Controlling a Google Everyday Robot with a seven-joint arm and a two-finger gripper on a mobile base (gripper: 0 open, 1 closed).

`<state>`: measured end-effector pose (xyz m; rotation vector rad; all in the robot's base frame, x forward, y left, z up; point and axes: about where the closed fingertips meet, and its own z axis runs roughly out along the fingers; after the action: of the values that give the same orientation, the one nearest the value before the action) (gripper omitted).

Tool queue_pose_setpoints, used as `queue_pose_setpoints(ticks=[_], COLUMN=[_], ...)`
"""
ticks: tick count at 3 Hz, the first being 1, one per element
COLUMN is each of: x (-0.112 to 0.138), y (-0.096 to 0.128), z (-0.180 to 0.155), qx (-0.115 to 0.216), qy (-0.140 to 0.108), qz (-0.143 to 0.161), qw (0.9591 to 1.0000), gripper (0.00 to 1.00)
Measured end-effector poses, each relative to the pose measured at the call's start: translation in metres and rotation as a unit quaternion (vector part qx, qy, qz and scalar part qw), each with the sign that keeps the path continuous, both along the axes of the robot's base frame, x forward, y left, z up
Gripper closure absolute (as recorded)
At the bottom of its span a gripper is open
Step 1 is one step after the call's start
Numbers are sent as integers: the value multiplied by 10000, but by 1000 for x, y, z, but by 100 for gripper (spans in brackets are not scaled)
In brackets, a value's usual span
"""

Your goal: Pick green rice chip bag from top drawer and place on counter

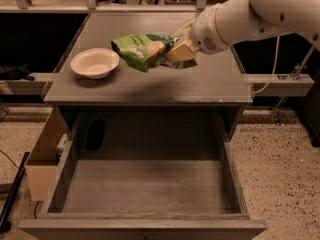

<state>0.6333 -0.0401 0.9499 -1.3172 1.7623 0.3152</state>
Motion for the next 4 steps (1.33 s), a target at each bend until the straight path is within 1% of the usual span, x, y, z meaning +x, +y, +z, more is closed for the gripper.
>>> queue_pose_setpoints(ticks=[1, 2, 3, 4], x=[23, 27, 23, 18], y=[-8, -16, -25, -26], z=[-17, -27, -46, -61], qx=[14, -12, -97, -193], qy=[43, 90, 214, 317], qz=[-116, -189, -260, -263], qw=[9999, 9998, 9994, 9990], gripper=[100, 100, 100, 100])
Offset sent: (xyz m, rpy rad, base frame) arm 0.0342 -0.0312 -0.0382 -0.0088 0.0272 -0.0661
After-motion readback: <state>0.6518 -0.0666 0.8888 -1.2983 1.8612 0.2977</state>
